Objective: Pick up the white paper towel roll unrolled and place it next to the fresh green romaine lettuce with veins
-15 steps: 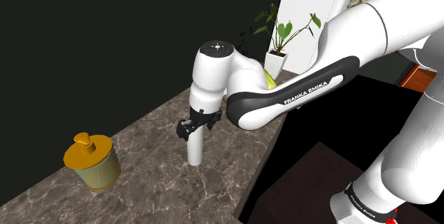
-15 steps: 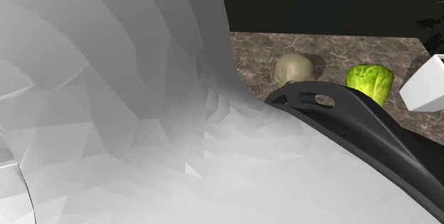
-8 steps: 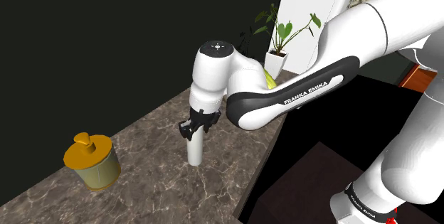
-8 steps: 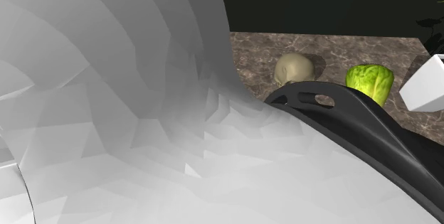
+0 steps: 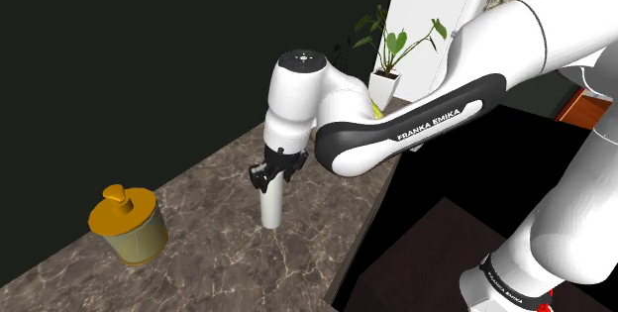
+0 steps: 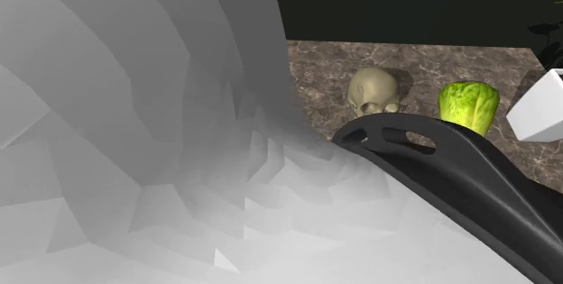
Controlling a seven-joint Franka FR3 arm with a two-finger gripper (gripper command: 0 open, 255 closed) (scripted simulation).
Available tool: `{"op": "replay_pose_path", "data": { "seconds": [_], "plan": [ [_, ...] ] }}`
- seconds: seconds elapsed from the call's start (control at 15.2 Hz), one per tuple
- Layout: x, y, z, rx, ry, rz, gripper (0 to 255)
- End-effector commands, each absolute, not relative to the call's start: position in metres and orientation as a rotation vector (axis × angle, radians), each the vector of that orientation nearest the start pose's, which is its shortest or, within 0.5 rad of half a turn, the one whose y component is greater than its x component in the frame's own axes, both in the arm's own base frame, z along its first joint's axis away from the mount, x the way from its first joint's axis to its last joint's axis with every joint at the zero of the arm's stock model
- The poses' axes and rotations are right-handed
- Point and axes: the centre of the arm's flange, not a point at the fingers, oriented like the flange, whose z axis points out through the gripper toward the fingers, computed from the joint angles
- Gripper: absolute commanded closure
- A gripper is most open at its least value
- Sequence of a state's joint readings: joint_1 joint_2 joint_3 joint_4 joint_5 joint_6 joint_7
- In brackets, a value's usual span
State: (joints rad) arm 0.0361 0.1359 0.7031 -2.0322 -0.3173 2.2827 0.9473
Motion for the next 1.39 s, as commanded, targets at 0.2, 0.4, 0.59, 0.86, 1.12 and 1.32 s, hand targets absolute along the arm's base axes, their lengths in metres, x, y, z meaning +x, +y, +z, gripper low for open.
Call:
{"op": "replay_pose_path", "data": {
  "seconds": [0.2, 0.4, 0.59, 0.86, 1.12, 1.32],
  "plan": [
    [0.445, 0.383, 0.436, -3.119, 0.046, -0.355, 255],
    [0.445, 0.383, 0.452, -3.119, 0.046, -0.355, 255],
    [0.445, 0.383, 0.468, -3.119, 0.046, -0.355, 255],
    [0.445, 0.383, 0.489, -3.119, 0.046, -0.355, 255],
    [0.445, 0.383, 0.51, -3.119, 0.046, -0.355, 255],
    [0.445, 0.383, 0.526, -3.119, 0.046, -0.355, 255]
  ]
}}
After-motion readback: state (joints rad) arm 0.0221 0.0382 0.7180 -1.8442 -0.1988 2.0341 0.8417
